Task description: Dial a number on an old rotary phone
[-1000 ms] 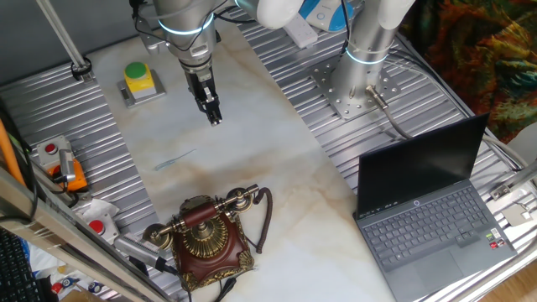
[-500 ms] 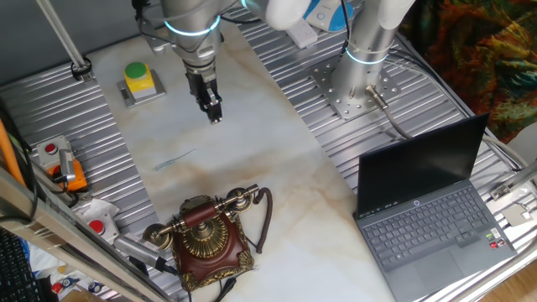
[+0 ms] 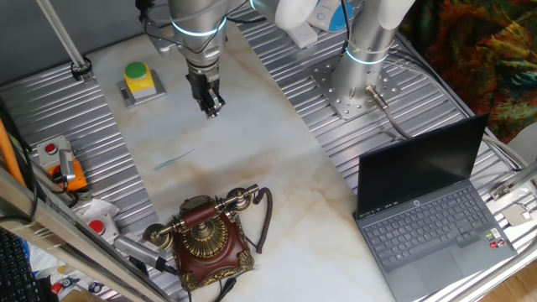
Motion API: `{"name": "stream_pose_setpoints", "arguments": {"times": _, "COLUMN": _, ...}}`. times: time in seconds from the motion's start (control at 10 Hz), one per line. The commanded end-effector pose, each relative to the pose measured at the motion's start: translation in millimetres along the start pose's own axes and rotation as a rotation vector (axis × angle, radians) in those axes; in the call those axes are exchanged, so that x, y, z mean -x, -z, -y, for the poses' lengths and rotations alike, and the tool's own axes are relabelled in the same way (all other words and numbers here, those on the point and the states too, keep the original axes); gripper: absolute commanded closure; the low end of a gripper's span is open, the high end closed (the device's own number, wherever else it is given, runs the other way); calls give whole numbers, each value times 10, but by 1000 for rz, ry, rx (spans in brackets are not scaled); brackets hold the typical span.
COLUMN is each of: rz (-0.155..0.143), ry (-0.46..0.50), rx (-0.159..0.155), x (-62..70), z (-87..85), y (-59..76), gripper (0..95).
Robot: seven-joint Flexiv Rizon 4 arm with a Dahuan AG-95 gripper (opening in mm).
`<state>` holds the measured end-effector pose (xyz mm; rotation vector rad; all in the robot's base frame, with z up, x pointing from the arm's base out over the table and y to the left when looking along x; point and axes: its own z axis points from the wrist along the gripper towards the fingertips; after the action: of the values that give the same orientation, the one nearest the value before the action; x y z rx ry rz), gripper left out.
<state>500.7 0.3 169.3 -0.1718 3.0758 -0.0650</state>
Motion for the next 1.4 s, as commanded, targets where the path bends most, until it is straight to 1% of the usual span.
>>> {"name": "stream_pose_setpoints", "arguments": {"times": 0.1, "rz": 0, "ry": 2, "rx": 0, "x": -7, "z": 3, "y": 7, "gripper": 950}}
{"name": "stream_pose_setpoints", "arguments": {"times": 0.7, "rz": 1, "ry": 18, "rx": 1, "x": -7, "z": 5, "y": 2, "gripper": 950}}
{"name": "stream_pose_setpoints", "arguments": {"times": 1.0, "rz": 1, "ry": 6, "rx": 1, "x": -6, "z": 8, "y": -6, "gripper": 950}}
{"name": "stream_pose_setpoints", "arguments": {"times": 1.4, "rz": 8, "ry": 11, "rx": 0, "x": -2, "z": 24, "y": -53, "gripper": 950}}
